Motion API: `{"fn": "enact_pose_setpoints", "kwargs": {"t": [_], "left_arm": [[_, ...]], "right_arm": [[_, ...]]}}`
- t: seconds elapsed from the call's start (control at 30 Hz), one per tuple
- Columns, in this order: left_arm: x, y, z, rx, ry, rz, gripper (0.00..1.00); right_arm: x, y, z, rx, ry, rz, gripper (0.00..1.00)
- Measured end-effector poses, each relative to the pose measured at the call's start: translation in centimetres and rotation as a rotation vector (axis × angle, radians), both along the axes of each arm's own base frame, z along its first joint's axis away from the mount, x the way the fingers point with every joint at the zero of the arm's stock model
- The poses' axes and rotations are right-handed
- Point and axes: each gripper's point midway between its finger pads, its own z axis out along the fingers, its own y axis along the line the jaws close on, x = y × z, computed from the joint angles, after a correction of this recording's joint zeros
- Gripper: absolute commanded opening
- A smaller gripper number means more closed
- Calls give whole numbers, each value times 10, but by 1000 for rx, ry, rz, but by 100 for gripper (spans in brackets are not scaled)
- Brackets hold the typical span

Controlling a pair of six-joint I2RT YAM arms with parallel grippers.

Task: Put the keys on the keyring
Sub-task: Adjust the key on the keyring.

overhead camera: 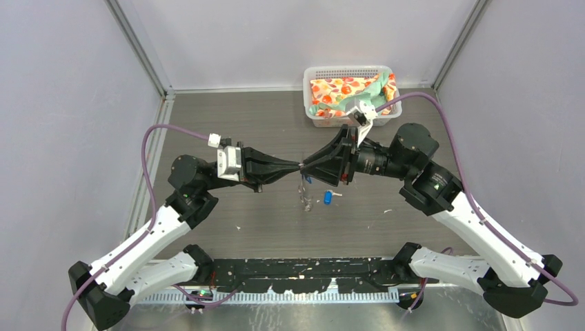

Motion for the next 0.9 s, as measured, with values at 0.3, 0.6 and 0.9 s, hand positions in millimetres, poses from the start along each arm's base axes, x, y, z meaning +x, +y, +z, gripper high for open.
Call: {"fn": "enact_pose_setpoints", "kwargs": {"t": [0.3,0.6,0.9], "left_arm": [[-1,1,1,-3,-2,1,0],[2,1,1,-3,8,13,0],[9,-2,-14,44,59,34,4]], "right_arm": [[-1,0,3,14,9,11,14],[-3,0,2,15,12,25,1],[5,-4,-11,-104,75,-29,1]]}}
